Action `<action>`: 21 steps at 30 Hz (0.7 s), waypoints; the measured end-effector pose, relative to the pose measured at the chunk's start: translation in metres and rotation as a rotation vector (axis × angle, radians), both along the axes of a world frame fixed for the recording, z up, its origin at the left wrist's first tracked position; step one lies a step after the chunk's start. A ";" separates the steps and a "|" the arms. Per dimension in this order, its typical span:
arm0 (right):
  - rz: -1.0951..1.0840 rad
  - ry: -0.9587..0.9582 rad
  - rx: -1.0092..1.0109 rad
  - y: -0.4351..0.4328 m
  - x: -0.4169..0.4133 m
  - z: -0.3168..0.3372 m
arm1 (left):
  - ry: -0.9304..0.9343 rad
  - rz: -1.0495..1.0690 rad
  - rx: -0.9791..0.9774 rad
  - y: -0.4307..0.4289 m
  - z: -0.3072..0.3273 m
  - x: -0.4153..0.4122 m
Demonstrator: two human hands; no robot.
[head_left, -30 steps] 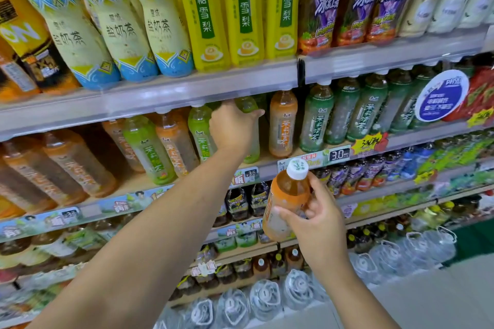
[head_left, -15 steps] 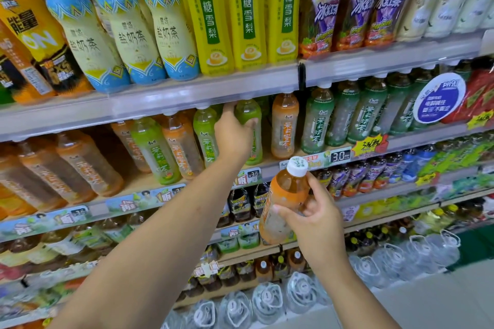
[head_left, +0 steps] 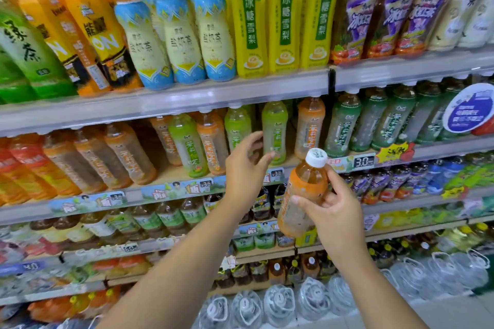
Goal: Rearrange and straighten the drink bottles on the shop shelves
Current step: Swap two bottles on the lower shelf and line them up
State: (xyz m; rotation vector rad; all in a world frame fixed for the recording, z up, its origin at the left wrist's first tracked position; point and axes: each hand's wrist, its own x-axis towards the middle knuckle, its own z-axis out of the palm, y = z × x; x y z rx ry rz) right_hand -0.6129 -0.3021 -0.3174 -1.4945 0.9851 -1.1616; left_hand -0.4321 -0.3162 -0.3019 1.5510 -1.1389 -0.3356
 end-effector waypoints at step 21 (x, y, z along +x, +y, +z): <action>0.216 0.065 -0.063 0.052 0.296 0.017 | -0.004 0.428 0.141 0.138 -0.023 0.180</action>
